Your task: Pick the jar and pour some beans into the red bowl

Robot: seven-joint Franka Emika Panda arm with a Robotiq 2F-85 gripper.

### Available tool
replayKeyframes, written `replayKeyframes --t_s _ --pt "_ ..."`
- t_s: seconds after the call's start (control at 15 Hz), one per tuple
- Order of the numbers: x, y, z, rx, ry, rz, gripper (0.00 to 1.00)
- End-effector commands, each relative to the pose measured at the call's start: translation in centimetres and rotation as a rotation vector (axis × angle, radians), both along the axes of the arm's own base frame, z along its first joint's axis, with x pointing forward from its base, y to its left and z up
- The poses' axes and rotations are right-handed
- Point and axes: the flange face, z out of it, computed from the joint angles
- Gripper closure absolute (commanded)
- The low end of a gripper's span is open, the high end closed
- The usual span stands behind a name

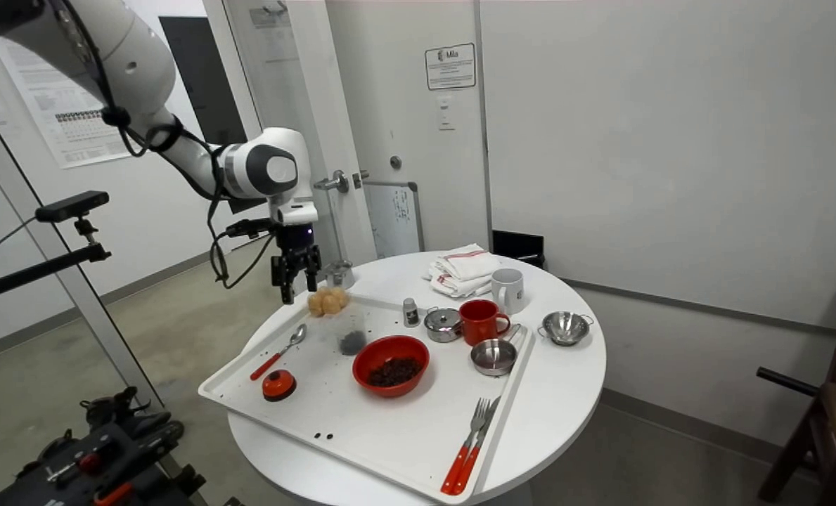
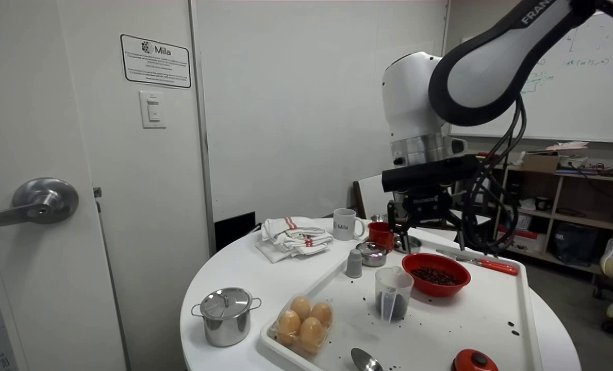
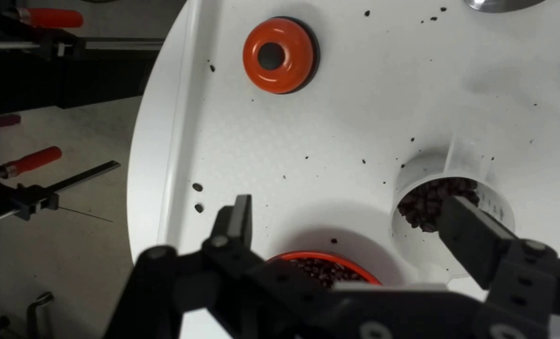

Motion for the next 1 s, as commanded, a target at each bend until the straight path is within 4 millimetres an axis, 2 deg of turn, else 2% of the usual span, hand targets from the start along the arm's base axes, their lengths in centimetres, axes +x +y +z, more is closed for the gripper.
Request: replayKeyframes --t_s 0.0,0.33,0.67,0.73,0.8,0.93 --pt "2.8 1.0 -2.4 0.004 -0.024 -0.032 0.0" --pt "3.7 2.1 -5.9 0.018 -0.058 -0.024 0.0" --pt "4.1 3.4 -8.2 0.011 -0.083 0.004 0.0" --pt "4.2 3.6 -8.5 0.009 -0.086 0.007 0.25" --pt "4.2 3.7 -8.7 0.006 -0.09 0.011 0.27" --pt "4.5 3.8 -8.9 0.005 -0.096 0.015 0.4"
